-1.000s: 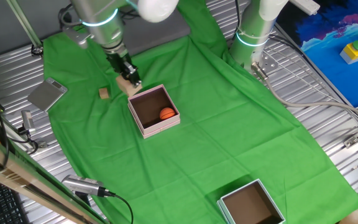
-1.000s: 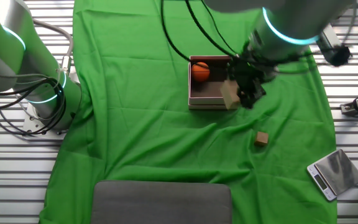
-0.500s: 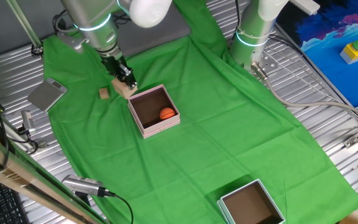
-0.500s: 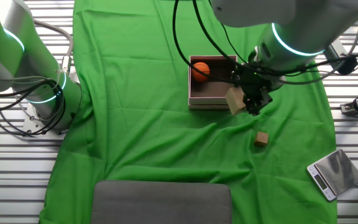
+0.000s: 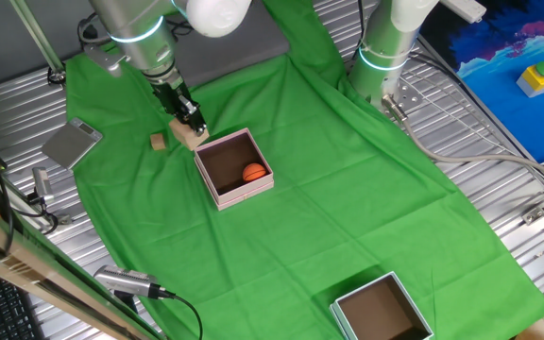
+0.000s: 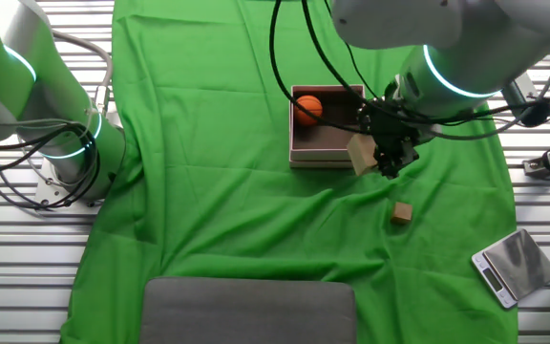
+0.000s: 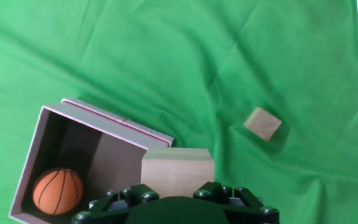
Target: Take everything out of the gift box
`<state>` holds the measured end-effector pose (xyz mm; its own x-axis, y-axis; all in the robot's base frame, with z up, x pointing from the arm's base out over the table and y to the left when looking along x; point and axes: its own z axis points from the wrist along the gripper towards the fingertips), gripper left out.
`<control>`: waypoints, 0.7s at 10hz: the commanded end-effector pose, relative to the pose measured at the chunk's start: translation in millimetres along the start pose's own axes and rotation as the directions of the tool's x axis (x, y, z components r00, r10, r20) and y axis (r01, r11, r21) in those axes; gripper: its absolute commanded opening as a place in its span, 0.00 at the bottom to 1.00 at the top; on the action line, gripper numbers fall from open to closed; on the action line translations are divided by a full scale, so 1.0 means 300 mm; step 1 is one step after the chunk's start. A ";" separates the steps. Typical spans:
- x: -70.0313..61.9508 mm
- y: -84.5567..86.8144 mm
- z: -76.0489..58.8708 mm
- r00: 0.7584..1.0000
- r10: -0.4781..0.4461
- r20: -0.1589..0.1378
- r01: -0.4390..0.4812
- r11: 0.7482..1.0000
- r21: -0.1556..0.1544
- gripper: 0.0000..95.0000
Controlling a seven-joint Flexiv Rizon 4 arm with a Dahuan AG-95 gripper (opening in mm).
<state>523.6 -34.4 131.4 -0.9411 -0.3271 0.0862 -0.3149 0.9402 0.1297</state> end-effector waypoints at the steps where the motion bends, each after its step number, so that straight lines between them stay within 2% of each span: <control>1: 0.007 0.001 -0.001 0.997 0.072 0.005 -0.073 0.997 0.016 0.00; 4: 0.005 0.002 0.001 0.994 0.113 0.007 -0.113 0.992 0.056 0.00; 5: 0.009 -0.021 0.004 0.992 0.129 0.009 -0.129 0.989 0.068 0.00; 7: 0.011 -0.099 0.041 0.992 0.124 0.028 -0.126 0.991 0.055 0.00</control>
<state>527.0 -64.4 114.8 -0.9781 -0.1940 0.0758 -0.1906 0.9804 0.0491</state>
